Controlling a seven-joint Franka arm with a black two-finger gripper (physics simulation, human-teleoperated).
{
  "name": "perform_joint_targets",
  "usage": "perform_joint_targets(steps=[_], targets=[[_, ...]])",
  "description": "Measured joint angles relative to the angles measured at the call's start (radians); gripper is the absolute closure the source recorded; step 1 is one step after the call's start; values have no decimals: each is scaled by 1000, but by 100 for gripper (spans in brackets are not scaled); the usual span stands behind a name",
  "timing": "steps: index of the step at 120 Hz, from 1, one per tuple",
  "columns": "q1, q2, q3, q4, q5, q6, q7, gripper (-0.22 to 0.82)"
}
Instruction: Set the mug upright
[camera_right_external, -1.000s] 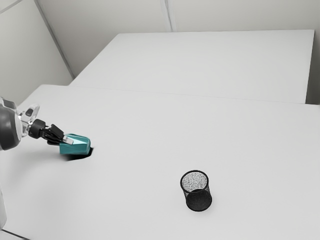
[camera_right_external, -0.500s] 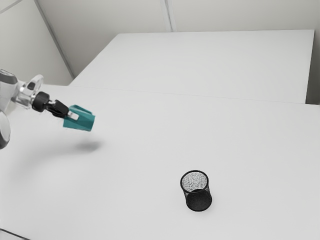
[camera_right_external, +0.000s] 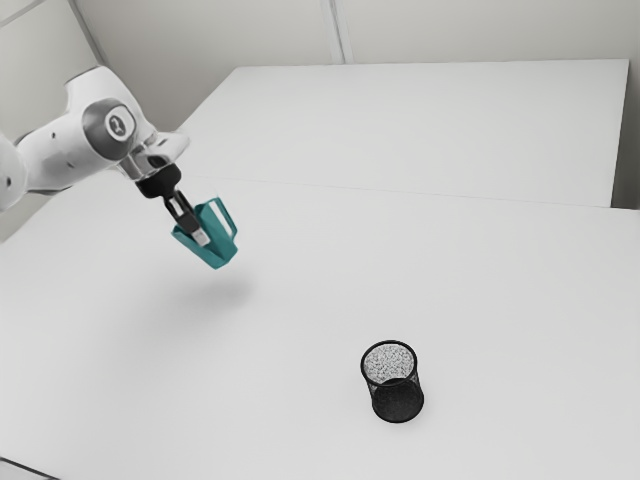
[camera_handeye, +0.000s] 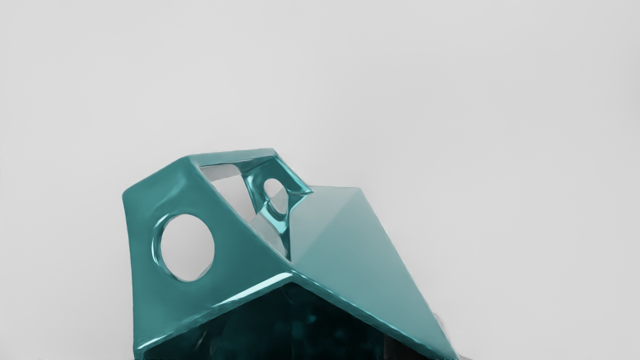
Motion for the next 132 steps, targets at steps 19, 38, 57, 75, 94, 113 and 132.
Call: perform_joint_targets(steps=[19,38,57,75,94,113,132], targets=[[-47,-73,-25,-147,158,171,-33,79],[-68,-118,-59,-246,265,311,-68,79],[-78,-141,-80,-319,329,406,-106,79],[-54,-144,-100,-350,347,455,-133,79],[-55,-154,-116,-388,353,478,-156,79],[-61,-183,-126,-435,355,487,-175,79],[-59,-187,-127,-458,356,493,-189,79]])
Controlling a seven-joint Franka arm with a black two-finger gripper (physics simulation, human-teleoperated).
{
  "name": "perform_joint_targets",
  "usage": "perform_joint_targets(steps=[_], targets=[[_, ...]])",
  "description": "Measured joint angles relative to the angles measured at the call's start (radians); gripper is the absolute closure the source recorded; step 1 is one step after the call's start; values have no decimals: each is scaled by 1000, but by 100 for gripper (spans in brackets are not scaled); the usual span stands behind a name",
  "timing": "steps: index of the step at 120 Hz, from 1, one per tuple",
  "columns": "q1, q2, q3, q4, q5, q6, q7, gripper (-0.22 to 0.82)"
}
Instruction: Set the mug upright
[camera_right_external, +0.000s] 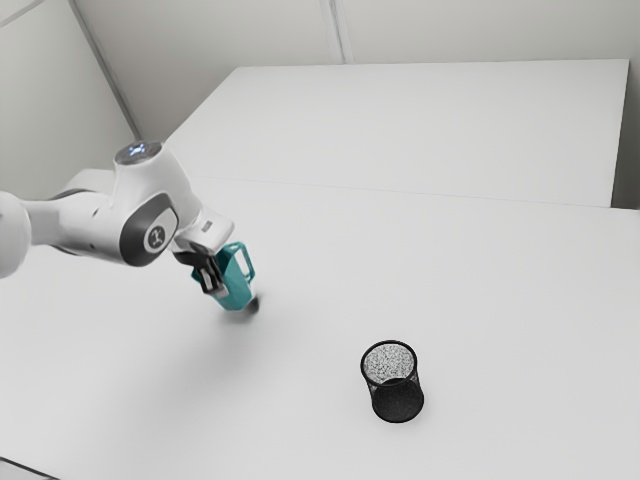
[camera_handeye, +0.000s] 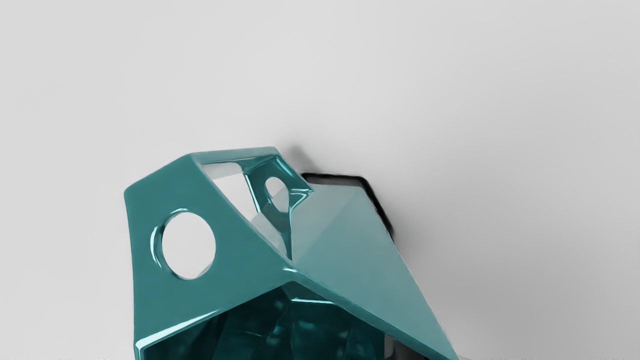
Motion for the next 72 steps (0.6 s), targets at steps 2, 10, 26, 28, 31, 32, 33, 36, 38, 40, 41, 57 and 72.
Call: perform_joint_targets(steps=[2,10,26,28,31,32,33,36,38,40,41,57,72], targets=[[0,0,0,-1,0,0,-1,79],[3,3,-5,-3,0,2,-6,79],[-2,11,-11,-7,0,4,-15,78],[-1,11,-11,-8,0,5,-16,78],[-1,11,-11,-8,0,5,-17,78],[-1,11,-11,-8,0,5,-18,78],[-1,11,-11,-8,0,5,-18,78],[-1,12,-11,-9,0,5,-20,78],[0,12,-11,-9,0,5,-20,78],[0,12,-11,-9,0,5,-21,78],[0,12,-11,-9,0,5,-22,78],[0,12,-11,-11,-1,5,-29,78],[0,12,-11,-11,-3,4,-33,75]])
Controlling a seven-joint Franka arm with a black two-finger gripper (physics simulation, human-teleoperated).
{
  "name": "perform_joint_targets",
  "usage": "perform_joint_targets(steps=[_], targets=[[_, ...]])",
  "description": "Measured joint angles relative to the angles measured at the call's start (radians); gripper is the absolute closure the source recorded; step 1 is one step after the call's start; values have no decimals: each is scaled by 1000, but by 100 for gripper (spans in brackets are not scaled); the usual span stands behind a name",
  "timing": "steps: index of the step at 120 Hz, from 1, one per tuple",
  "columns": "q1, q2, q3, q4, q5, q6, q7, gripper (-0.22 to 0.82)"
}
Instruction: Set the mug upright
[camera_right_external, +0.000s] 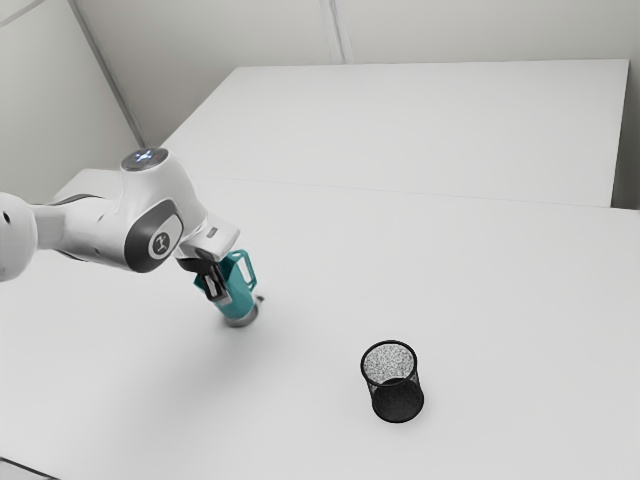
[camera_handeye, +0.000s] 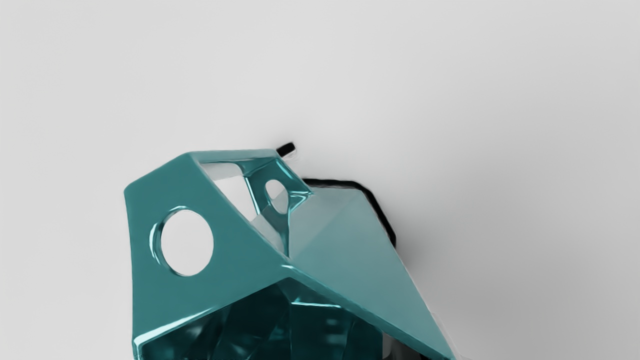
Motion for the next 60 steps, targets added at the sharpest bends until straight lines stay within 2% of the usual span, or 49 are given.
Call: perform_joint_targets(steps=[25,60], targets=[[2,0,0,0,-3,-2,-3,66],[1,-1,0,3,-3,-2,-6,45]])
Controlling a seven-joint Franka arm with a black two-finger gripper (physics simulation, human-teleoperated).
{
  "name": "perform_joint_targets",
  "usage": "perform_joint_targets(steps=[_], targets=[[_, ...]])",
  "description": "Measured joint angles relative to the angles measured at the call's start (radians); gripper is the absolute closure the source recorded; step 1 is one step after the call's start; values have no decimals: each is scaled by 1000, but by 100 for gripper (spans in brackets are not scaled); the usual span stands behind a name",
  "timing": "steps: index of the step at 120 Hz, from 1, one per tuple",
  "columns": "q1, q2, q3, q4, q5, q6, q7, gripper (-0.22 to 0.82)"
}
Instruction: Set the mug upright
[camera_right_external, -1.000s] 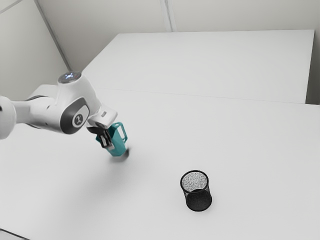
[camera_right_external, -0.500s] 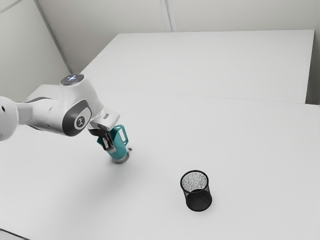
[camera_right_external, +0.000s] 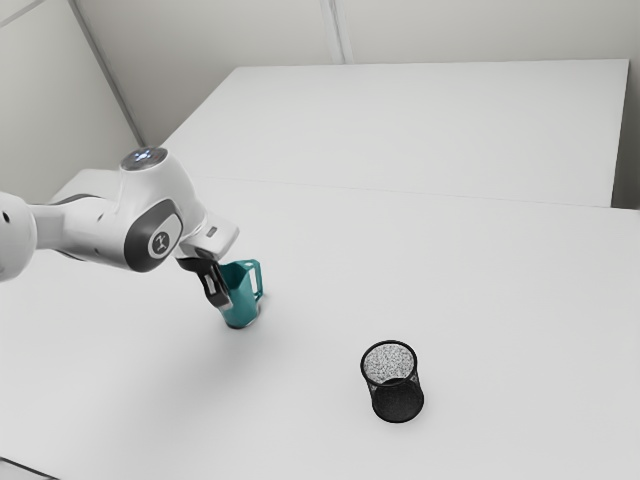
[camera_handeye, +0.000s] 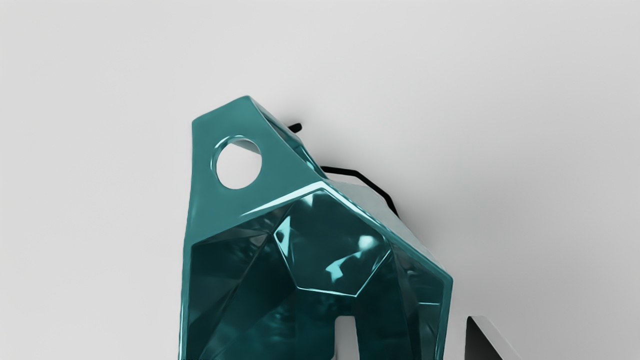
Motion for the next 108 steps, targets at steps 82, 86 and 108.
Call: perform_joint_targets(steps=[82,86,108], targets=[[12,40,0,373,-78,-185,-25,20],[16,59,0,431,-81,-226,-37,18],[36,199,3,676,-89,-435,-143,8]])
